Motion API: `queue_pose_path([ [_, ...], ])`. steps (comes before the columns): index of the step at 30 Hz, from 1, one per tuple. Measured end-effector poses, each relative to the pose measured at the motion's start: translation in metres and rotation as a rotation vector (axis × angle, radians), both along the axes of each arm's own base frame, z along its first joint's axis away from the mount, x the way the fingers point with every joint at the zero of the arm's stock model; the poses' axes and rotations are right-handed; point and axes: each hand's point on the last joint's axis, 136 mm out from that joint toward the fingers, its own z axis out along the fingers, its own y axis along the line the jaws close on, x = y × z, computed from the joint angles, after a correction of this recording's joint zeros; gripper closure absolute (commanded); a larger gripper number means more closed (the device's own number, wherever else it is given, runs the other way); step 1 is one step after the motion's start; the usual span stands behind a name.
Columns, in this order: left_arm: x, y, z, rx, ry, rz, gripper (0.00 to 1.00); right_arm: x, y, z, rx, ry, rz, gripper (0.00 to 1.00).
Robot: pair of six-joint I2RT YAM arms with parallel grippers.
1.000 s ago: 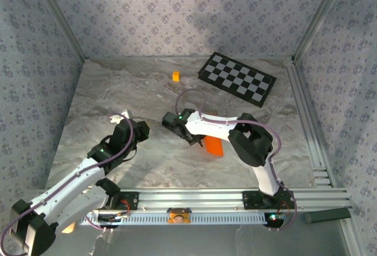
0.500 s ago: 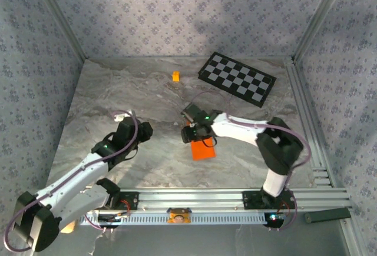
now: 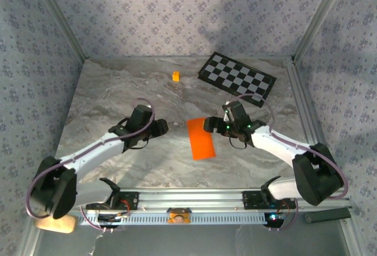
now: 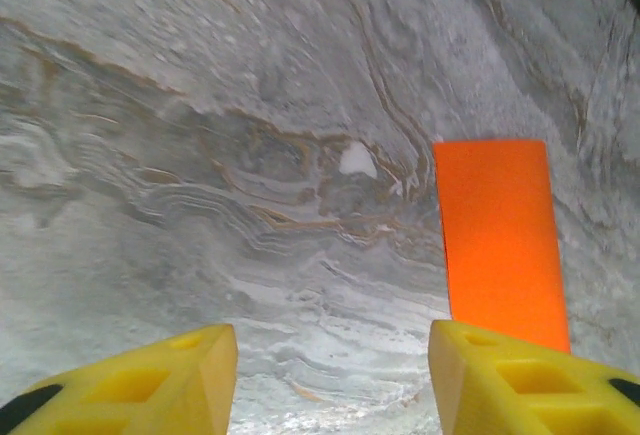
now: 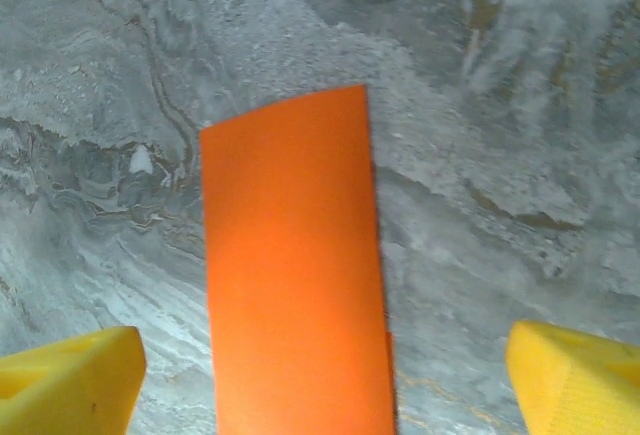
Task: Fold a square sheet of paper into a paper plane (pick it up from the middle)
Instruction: Turn over the paper at the center of the table, then third fold the triangle at the center of the table.
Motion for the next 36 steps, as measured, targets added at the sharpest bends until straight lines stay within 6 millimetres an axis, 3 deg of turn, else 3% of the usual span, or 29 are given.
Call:
queue_pose_path([
  [6, -0.002, -0.027, -0.025, -0.065, 0.110, -0.071, 0.55, -0.002, -0.017, -0.014, 0.111, 0.065, -0.068, 0.40],
  [12, -0.006, -0.059, -0.043, -0.102, 0.204, -0.150, 0.60, -0.005, -0.003, -0.023, 0.212, 0.130, -0.034, 0.77],
  [15, -0.008, -0.074, -0.048, -0.121, 0.227, -0.184, 0.60, -0.008, 0.003, -0.032, 0.233, 0.172, -0.016, 0.85],
  [26, -0.017, -0.096, -0.059, -0.152, 0.292, -0.220, 0.61, -0.013, 0.019, -0.046, 0.284, 0.254, 0.044, 0.90],
  [36, -0.017, -0.102, -0.064, -0.175, 0.316, -0.221, 0.61, -0.017, 0.026, -0.067, 0.297, 0.332, 0.059, 0.90],
])
